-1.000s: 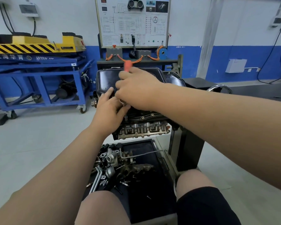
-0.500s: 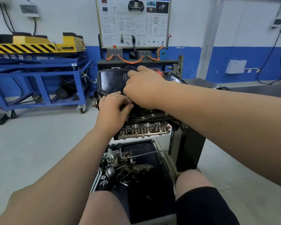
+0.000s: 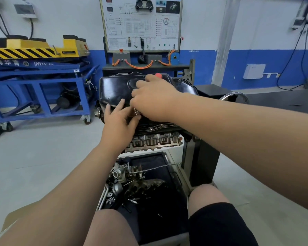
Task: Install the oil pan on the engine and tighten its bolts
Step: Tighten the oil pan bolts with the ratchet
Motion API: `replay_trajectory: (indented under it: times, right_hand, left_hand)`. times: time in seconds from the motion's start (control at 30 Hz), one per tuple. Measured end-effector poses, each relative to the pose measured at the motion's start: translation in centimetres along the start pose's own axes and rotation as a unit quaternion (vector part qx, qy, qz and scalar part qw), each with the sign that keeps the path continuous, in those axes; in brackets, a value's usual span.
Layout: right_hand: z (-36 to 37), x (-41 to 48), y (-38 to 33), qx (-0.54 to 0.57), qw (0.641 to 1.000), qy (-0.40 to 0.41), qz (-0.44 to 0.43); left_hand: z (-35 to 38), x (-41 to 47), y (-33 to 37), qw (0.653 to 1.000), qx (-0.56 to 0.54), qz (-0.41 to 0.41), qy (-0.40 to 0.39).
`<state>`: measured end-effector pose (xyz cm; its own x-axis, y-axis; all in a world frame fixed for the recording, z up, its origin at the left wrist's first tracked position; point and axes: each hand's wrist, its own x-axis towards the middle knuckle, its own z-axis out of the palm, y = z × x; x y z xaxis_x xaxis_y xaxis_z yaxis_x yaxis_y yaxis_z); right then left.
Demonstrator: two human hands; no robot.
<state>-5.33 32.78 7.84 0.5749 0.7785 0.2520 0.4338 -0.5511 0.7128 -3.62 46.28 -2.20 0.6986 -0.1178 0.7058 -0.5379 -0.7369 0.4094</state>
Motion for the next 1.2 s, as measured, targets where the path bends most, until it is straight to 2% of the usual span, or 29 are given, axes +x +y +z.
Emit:
replay_trajectory:
  times: [0.07,0.17,0.23,0.27,0.37,0.43,0.53,0.63,0.67,0.8,0.87,1.0,1.03,1.13,1.2]
  right_hand:
    - [-0.2,0.1,-0.4,0.019,1.000,-0.001,0.009]
    - [-0.4,0.1,-1.5,0.092,0.990,-0.024,0.102]
    - [-0.5,-0.1,-1.9,0.131,0.980,-0.039,0.146]
    - [-0.5,0.0,-1.9,0.114,0.983,-0.038,0.138]
    - [-0.5,0.3,-1.3,0.035,0.999,0.008,0.026]
    - [-0.6,0.5,-1.0,0.012,1.000,0.011,-0.003]
    - [-0.6,0.6,-2.2,0.032,0.997,-0.019,0.071]
    - [-0.9,0.4,-2.5,0.101,0.978,-0.056,0.175]
    - [-0.9,0.5,-2.3,0.095,0.981,-0.051,0.164]
    - [-0.9,0.9,-1.0,0.010,0.999,-0.020,0.022]
    - [-0.8,0.9,-1.5,0.016,0.998,-0.026,0.048]
    - [-1.0,0.6,-2.4,0.115,0.972,-0.067,0.194]
    - [-1.0,0.6,-2.2,0.119,0.972,-0.075,0.186]
    - [-1.1,0.9,-1.2,0.074,0.993,-0.051,0.077]
    - [-1.1,1.0,-1.3,0.051,0.996,-0.041,0.066]
  left_hand:
    - [-0.2,0.3,0.2,1.000,-0.024,-0.009,-0.006]
    - [-0.2,0.2,0.7,0.996,-0.071,-0.039,0.039]
    - [0.0,0.0,0.5,0.996,-0.059,-0.040,0.047]
    - [0.0,-0.1,0.2,0.997,-0.050,-0.036,0.036]
    - [-0.2,-0.1,-0.2,0.997,-0.059,-0.047,-0.004]
    - [-0.2,0.0,-0.1,0.995,-0.087,-0.056,0.002]
    - [-0.3,0.2,0.2,0.988,-0.138,-0.072,0.025]
    - [-0.2,0.6,-0.2,0.993,-0.103,-0.060,0.018]
    - [-0.3,0.6,-0.3,0.993,-0.098,-0.061,0.007]
    - [-0.8,0.3,-0.5,0.993,-0.098,-0.056,-0.029]
    - [-1.0,0.4,-0.1,0.990,-0.120,-0.072,-0.005]
    - [-0.6,0.8,-0.2,0.995,-0.085,-0.045,0.012]
    - [-0.6,0.7,-0.3,0.997,-0.073,-0.037,0.002]
    - [-0.7,0.3,-0.7,0.998,-0.047,-0.022,-0.027]
    - [-0.8,0.3,-0.5,0.997,-0.067,-0.019,-0.014]
